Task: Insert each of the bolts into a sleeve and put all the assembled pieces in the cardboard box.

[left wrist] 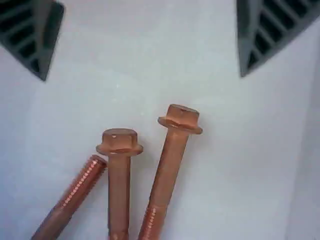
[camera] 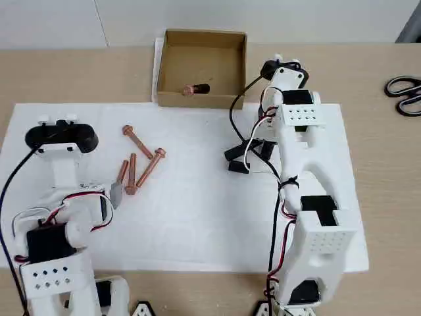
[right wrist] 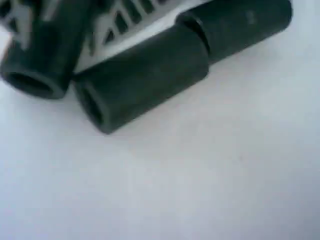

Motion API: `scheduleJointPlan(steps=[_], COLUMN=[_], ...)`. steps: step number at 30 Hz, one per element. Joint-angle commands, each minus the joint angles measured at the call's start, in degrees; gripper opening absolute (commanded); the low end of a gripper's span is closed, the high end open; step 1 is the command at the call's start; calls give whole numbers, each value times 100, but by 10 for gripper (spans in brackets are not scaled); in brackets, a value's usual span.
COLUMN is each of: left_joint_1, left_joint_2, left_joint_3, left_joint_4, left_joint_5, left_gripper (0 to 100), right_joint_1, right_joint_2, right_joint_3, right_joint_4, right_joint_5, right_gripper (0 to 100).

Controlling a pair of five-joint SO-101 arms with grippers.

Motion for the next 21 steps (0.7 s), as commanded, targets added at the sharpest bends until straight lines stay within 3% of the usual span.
scheduleJointPlan(steps=[1, 21], left_joint_1=[-35, -35], left_joint_2=[-70, -70], left_joint_3=[-31, -31], left_joint_4=[18, 18], left_joint_5=[-18, -18], left_gripper=[233, 233], right_joint_1=[84, 75], right_joint_2=[-22, 1033], right_joint_3=[-308, -422], right_joint_4=[40, -382], right_joint_5=[-44, -44], right_gripper=[130, 147])
